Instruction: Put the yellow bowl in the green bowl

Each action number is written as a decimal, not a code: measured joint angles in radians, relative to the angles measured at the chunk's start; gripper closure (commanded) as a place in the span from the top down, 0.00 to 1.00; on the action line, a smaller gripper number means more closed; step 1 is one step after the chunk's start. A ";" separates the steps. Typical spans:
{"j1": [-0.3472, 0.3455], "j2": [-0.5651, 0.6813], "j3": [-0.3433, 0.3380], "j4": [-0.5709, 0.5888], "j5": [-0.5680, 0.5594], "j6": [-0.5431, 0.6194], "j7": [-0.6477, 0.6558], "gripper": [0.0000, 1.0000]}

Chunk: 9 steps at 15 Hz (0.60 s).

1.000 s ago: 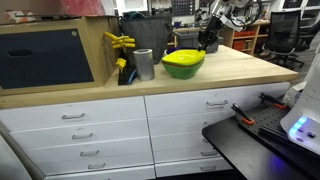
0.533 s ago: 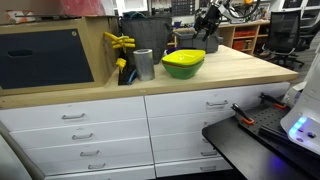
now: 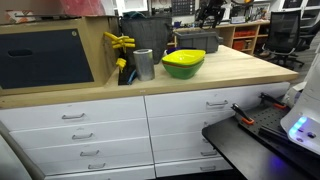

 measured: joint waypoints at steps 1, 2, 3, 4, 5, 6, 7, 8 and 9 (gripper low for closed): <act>-0.016 0.000 0.001 0.016 -0.058 -0.037 0.034 1.00; -0.031 0.002 0.001 0.032 -0.106 -0.069 0.061 1.00; -0.044 0.004 0.001 0.050 -0.146 -0.097 0.086 1.00; -0.055 0.007 0.001 0.068 -0.178 -0.122 0.106 1.00; -0.063 0.010 0.001 0.088 -0.204 -0.145 0.120 1.00; -0.068 0.015 0.001 0.108 -0.224 -0.167 0.132 1.00; -0.071 0.020 0.001 0.131 -0.238 -0.188 0.142 1.00; -0.071 0.027 0.001 0.156 -0.247 -0.211 0.152 1.00; -0.071 0.035 0.002 0.183 -0.252 -0.236 0.162 1.00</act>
